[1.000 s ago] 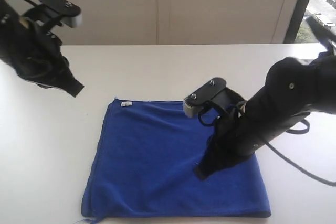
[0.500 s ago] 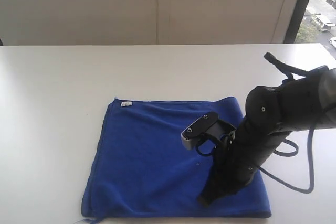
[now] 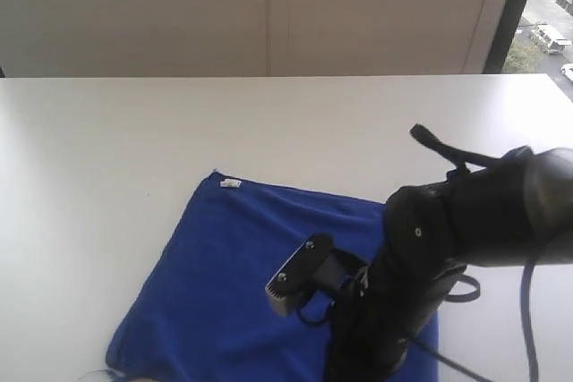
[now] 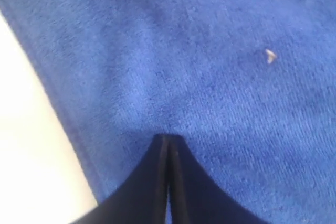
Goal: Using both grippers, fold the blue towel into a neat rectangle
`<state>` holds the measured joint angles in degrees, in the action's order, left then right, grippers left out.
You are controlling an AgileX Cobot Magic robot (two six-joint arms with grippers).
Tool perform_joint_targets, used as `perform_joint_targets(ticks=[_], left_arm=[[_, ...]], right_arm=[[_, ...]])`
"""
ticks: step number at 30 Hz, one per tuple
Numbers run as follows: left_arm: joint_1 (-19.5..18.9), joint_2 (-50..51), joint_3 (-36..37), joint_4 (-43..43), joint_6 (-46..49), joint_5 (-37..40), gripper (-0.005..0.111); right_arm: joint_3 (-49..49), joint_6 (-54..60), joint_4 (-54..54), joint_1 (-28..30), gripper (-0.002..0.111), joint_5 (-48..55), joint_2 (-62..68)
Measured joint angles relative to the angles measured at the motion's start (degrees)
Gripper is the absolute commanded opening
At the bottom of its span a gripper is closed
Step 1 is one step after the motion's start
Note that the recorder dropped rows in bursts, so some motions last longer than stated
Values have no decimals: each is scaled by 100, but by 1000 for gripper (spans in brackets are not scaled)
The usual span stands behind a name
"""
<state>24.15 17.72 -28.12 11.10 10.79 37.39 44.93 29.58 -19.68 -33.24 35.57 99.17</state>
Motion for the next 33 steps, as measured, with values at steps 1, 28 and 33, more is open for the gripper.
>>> perform_joint_targets(ticks=[1, 28, 33], left_arm=[[0, 0, 95, -40, -12, -32, 0], [0, -5, 296, -161, -345, -297, 0], [0, -5, 296, -161, -345, -297, 0]], right_arm=[[0, 0, -104, -156, 0, 35, 0], [3664, -306, 239, -146, 0, 346, 2000], [4450, -245, 239, -14, 0, 550, 2626]])
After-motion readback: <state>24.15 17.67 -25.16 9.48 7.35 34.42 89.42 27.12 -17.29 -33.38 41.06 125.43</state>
